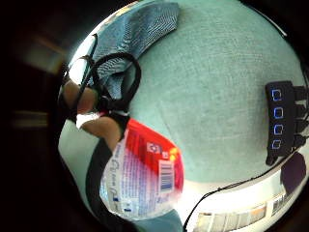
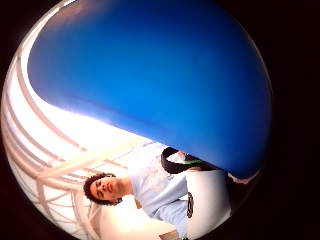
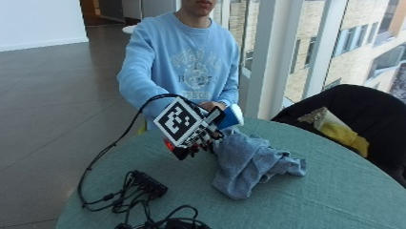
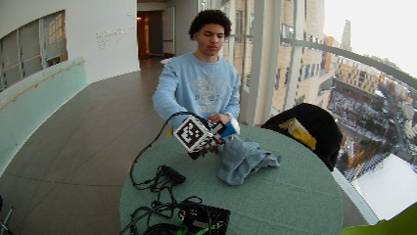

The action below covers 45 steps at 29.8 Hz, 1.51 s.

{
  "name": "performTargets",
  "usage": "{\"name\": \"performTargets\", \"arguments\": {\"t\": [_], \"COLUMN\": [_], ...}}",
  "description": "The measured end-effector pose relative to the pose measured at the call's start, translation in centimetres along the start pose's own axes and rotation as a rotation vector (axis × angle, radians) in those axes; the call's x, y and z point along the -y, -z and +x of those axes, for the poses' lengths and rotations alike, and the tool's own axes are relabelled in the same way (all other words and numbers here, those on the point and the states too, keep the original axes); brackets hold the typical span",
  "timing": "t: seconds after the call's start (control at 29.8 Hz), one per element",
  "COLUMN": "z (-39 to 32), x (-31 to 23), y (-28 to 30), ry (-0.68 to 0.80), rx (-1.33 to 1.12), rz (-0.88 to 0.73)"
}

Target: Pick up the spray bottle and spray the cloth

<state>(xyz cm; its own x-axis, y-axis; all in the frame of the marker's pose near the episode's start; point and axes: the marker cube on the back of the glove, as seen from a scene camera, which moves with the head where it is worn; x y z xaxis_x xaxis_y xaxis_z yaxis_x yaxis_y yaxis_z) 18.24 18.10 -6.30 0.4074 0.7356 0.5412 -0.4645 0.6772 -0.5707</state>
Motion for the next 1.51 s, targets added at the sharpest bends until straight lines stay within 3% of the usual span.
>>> {"name": "performTargets", "arguments": {"t": [0.87,1.24,1.51], "z": [-0.9,-7.2,-14.7], "x": [-0.6,-1.9,-0.4], "y": [0.1,0.5,-2.5], "ry": [0.015,0.302,0.544], "rx": [0.01,0.115,0.202], "rz": [0.026,0.242,0.319]}}
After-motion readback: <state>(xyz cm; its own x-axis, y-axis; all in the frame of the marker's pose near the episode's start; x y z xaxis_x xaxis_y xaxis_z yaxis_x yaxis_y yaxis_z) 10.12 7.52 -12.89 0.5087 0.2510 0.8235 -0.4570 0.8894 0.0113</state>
